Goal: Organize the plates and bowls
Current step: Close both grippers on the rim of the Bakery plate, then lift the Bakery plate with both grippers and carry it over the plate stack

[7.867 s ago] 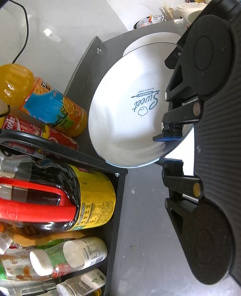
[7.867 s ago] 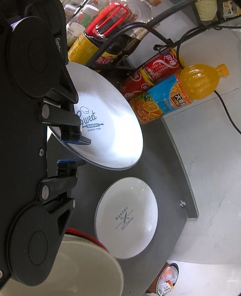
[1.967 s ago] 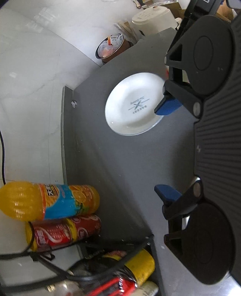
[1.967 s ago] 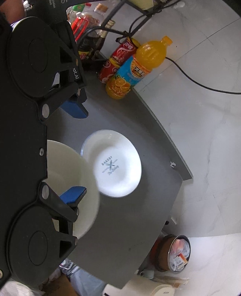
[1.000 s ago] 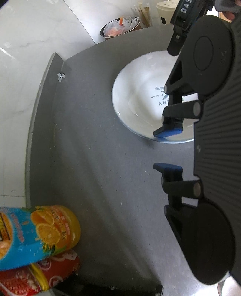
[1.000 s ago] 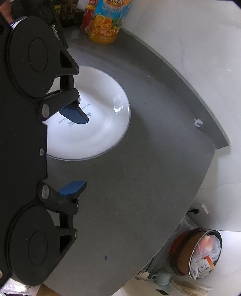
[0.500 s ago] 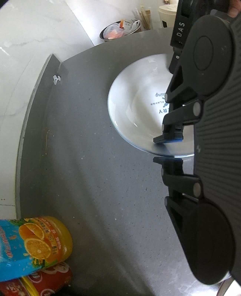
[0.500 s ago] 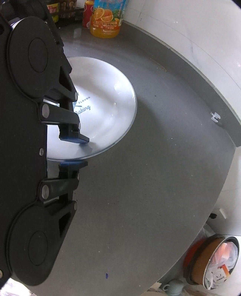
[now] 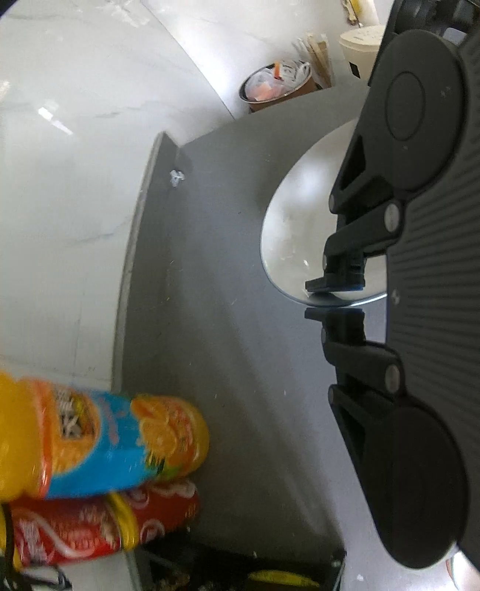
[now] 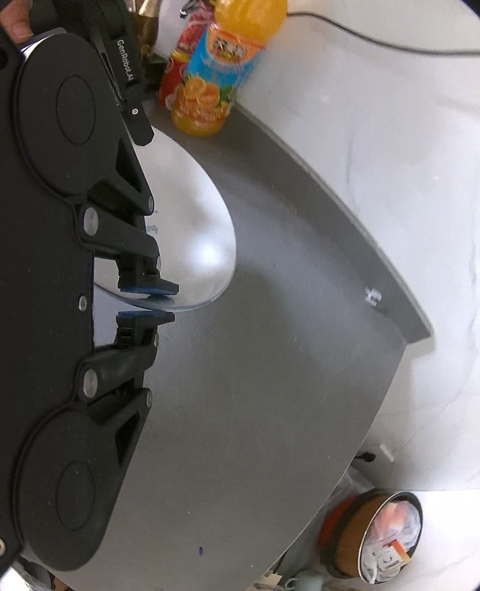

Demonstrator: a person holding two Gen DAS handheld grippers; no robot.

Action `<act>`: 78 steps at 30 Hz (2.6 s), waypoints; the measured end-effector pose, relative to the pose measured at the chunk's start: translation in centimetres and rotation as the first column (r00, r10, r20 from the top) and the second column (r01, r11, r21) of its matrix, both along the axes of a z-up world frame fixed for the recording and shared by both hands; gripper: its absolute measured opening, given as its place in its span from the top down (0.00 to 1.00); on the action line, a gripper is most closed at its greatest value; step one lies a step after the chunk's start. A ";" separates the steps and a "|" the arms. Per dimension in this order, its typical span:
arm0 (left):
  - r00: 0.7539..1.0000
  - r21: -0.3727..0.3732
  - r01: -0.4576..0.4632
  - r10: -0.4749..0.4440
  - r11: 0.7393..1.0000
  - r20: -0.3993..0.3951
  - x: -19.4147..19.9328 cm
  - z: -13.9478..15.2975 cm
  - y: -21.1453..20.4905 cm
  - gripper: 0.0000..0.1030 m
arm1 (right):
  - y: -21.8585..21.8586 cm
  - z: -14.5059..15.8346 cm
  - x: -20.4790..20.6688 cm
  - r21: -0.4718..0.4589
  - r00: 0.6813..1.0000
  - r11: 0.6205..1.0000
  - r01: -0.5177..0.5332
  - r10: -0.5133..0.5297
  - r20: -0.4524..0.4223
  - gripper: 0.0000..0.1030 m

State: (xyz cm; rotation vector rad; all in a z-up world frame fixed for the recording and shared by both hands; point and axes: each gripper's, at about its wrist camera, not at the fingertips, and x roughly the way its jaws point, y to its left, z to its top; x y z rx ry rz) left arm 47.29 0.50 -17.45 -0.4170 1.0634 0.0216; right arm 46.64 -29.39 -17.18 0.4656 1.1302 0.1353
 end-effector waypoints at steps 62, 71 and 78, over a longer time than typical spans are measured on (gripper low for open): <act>0.995 0.008 -0.099 0.099 0.995 0.002 -26.6 1.0 17.0 0.94 | 15.7 2.7 -24.1 -0.045 0.989 0.988 -0.148 0.149 0.019 0.91; 0.996 0.021 -0.074 0.075 0.997 -0.039 -26.5 -1.0 16.5 0.93 | 16.5 1.9 -24.7 -0.110 0.984 0.978 -0.178 0.179 0.005 0.91; 0.999 0.080 -0.039 0.041 0.996 -0.023 -26.2 -1.3 15.7 0.91 | 17.6 2.1 -24.9 -0.204 0.967 0.949 -0.240 0.251 0.031 0.88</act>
